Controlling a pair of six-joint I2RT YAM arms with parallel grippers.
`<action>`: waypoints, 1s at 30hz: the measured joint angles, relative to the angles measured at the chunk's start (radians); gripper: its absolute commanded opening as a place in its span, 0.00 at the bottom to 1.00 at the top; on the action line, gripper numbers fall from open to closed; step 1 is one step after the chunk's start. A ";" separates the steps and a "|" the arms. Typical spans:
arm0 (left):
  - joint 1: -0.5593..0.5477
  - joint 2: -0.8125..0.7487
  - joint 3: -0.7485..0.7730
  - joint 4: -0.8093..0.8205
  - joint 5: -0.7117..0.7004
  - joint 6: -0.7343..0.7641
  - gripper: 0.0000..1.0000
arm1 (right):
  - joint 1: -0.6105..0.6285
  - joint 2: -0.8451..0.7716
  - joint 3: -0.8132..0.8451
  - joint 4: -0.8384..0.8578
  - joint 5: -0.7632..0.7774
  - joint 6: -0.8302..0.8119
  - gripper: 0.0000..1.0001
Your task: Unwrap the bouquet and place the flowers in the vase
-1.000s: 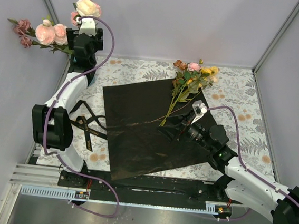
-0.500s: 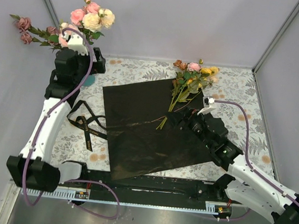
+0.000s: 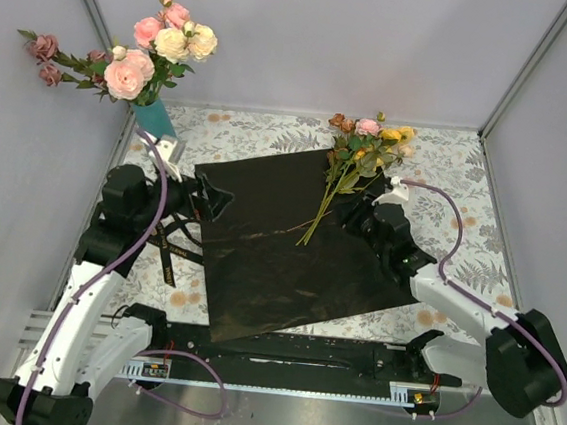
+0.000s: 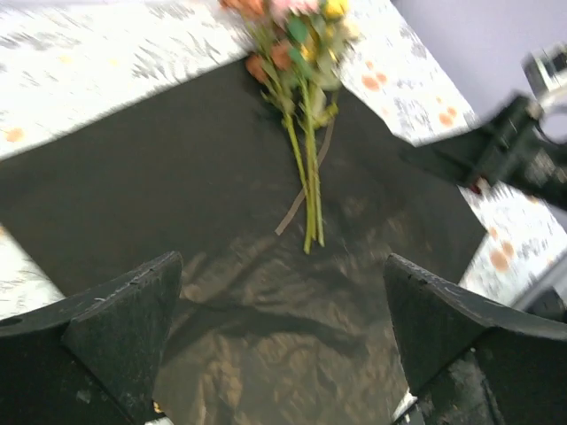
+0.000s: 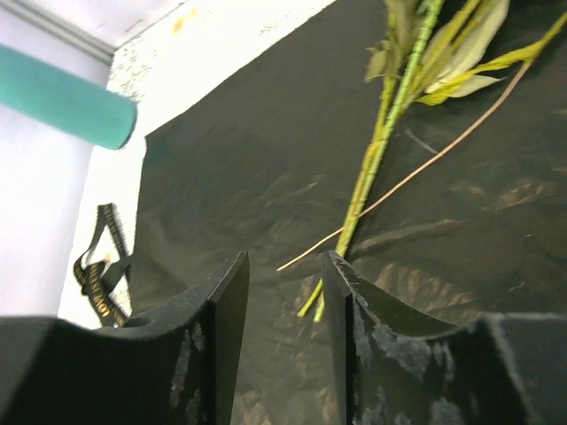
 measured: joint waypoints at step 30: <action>-0.102 -0.036 -0.121 -0.032 0.027 0.025 0.99 | -0.209 0.741 0.314 0.271 -0.199 0.180 0.40</action>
